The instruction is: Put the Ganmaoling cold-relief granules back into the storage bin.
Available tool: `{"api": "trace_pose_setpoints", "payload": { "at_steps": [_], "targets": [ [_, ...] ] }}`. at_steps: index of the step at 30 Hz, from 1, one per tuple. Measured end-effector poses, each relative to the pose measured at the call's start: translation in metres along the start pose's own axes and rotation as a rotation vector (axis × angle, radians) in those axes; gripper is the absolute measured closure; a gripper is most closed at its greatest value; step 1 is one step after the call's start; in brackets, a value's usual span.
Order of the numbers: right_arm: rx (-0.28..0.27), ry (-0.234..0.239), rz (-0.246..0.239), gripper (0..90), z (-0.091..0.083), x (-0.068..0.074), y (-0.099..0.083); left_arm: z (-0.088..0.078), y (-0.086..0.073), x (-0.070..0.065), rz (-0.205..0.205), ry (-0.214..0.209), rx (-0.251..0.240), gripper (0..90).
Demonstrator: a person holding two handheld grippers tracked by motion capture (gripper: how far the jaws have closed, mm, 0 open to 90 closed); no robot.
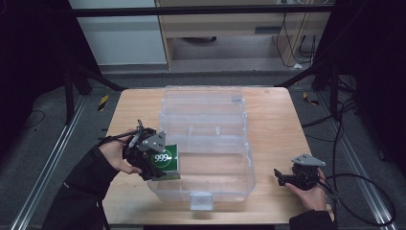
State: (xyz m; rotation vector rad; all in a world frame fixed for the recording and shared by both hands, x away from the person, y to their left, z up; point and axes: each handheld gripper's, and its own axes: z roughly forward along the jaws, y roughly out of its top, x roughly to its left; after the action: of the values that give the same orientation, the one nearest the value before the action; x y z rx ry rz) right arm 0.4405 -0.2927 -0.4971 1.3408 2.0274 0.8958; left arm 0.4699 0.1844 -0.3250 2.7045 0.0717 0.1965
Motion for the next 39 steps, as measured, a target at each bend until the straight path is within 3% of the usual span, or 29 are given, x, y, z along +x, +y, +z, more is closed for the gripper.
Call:
{"api": "trace_pose_setpoints", "payload": {
  "at_steps": [23, 27, 30, 39],
  "targets": [
    [0.01, 0.008, -0.005, 4.9, 0.001, 0.001, -0.001, 0.034, -0.007, -0.003, -0.003, -0.037, 0.021, 15.1],
    [0.01, 0.009, -0.005, 4.9, 0.001, 0.001, -0.001, 0.04, -0.011, -0.006, -0.03, -0.049, 0.038, 15.1],
    [0.01, 0.009, -0.01, 4.8, 0.001, 0.001, -0.001, 0.044, -0.012, -0.004, -0.01, -0.054, 0.027, 15.1],
    [0.014, 0.011, -0.008, 4.7, 0.002, 0.001, -0.001, 0.054, -0.018, -0.005, -0.019, -0.063, 0.023, 15.0]
  ]
}}
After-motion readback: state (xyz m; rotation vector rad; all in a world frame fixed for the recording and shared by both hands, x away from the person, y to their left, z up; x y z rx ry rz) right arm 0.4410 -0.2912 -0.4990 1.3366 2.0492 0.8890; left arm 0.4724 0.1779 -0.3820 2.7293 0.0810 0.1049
